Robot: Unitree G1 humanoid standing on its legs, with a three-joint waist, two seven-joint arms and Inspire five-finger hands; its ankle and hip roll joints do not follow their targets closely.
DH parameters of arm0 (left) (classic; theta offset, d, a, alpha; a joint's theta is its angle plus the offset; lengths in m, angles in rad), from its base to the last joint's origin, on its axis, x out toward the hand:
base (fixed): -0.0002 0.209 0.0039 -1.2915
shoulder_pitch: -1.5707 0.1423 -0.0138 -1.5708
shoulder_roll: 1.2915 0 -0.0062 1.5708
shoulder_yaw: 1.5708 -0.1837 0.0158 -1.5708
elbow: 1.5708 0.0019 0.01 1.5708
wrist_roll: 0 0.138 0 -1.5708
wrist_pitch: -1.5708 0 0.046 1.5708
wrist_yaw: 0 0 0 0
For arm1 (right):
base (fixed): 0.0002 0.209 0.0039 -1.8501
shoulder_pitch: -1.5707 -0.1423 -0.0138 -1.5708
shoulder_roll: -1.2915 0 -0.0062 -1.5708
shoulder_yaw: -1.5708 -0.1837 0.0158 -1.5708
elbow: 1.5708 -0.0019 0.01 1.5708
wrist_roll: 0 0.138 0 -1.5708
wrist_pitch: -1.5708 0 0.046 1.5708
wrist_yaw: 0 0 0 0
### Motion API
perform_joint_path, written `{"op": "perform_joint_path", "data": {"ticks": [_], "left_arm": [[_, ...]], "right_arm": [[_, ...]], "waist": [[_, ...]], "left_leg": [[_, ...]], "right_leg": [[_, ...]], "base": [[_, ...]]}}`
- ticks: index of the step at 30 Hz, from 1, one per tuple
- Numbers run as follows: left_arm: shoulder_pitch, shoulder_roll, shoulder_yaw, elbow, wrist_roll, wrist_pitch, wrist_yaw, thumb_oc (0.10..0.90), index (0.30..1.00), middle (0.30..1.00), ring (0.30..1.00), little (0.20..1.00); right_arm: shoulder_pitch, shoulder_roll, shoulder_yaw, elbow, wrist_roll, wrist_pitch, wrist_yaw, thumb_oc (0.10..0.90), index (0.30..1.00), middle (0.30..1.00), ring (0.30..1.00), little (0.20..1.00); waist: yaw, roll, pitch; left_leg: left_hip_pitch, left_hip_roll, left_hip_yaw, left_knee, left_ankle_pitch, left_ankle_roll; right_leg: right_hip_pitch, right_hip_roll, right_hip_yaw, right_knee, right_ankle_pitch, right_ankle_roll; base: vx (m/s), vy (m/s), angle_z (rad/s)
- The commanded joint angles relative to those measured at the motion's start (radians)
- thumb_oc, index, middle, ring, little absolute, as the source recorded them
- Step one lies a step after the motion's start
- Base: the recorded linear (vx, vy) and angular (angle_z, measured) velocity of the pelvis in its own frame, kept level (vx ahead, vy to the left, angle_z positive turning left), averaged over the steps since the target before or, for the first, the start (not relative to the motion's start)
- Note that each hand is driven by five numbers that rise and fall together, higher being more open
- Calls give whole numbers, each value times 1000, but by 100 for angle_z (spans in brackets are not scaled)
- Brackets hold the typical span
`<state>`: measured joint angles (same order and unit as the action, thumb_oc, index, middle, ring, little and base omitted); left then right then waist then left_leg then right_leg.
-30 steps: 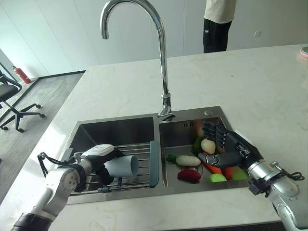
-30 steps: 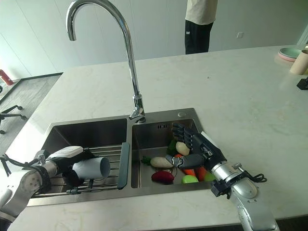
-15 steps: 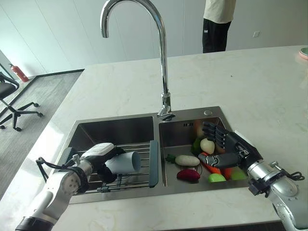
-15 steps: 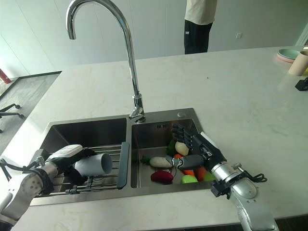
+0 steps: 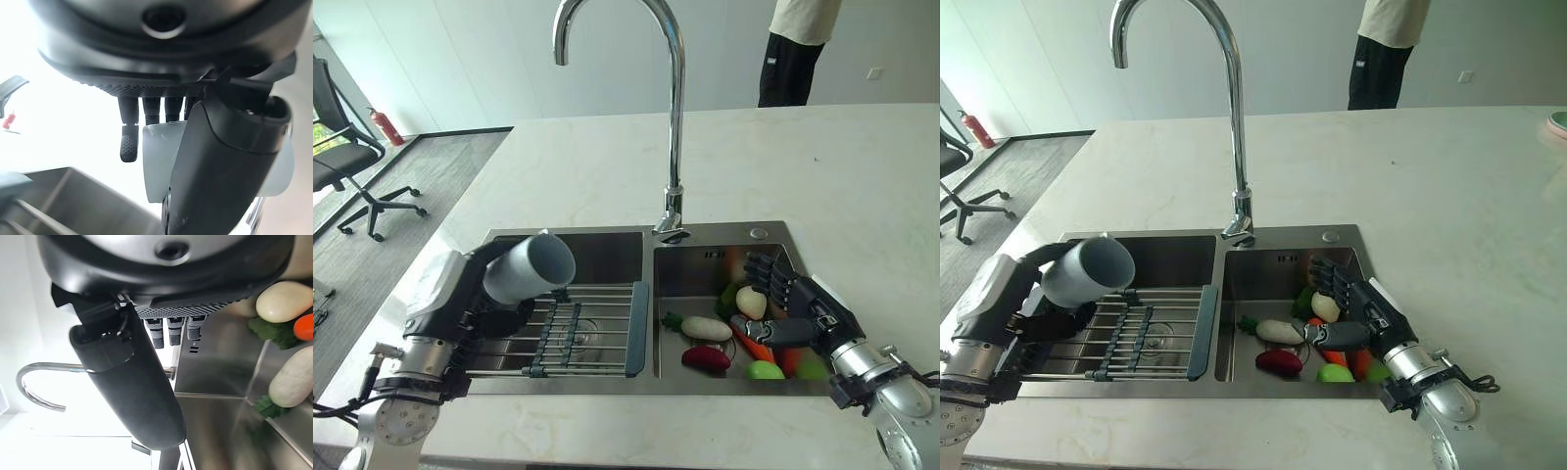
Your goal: Place the dishes in the dishwasher.
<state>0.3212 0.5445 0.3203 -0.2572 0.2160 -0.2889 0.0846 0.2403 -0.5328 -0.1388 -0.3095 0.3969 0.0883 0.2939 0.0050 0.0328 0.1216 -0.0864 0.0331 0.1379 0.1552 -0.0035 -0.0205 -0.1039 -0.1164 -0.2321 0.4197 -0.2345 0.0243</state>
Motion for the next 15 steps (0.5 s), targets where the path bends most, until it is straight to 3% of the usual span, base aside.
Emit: {"op": "perform_joint_path", "data": {"ticks": [1,6,10,12,13,15], "left_arm": [[-116,65,71,-87,-126,-134,171,400,300,300,300,300],[-88,-49,63,-107,-211,-177,230,400,300,300,300,300],[-59,-72,66,-139,-260,-205,241,400,300,300,300,300],[-99,-96,49,-141,-372,-259,251,400,300,300,300,300],[-102,-98,47,-141,-379,-263,253,400,300,300,300,300],[-134,-117,29,-140,-414,-288,259,400,300,300,300,300]], "right_arm": [[-119,32,-32,-134,101,-168,-46,800,900,900,900,900],[-107,81,-5,-164,121,-239,-45,800,900,900,900,900],[-88,90,-11,-189,108,-254,-60,800,900,900,900,900],[-101,57,-29,-164,113,-295,-125,800,900,900,900,900],[-102,54,-32,-161,116,-300,-125,800,900,900,900,900],[-116,36,-55,-137,131,-333,-126,800,900,900,900,900]], "waist": [[-8,-28,-28],[17,-26,-30],[31,-16,-18],[28,-37,0],[28,-40,2],[16,-75,12]], "left_leg": [[33,21,37,145,-239,-10],[25,39,31,145,-223,-29],[-29,82,45,145,-165,-79],[32,106,147,145,-171,-73],[33,104,148,145,-169,-72],[90,98,209,145,-166,-48]], "right_leg": [[65,18,-12,-120,4,88],[60,20,-30,-120,-3,79],[53,16,-58,-120,-6,81],[53,-34,-123,-120,10,80],[53,-40,-126,-120,13,81],[40,-93,-152,-120,54,83]], "base": [[-9,-118,17],[6,-148,13],[-115,-71,41],[-354,168,102],[-298,207,127],[-241,227,104]]}}
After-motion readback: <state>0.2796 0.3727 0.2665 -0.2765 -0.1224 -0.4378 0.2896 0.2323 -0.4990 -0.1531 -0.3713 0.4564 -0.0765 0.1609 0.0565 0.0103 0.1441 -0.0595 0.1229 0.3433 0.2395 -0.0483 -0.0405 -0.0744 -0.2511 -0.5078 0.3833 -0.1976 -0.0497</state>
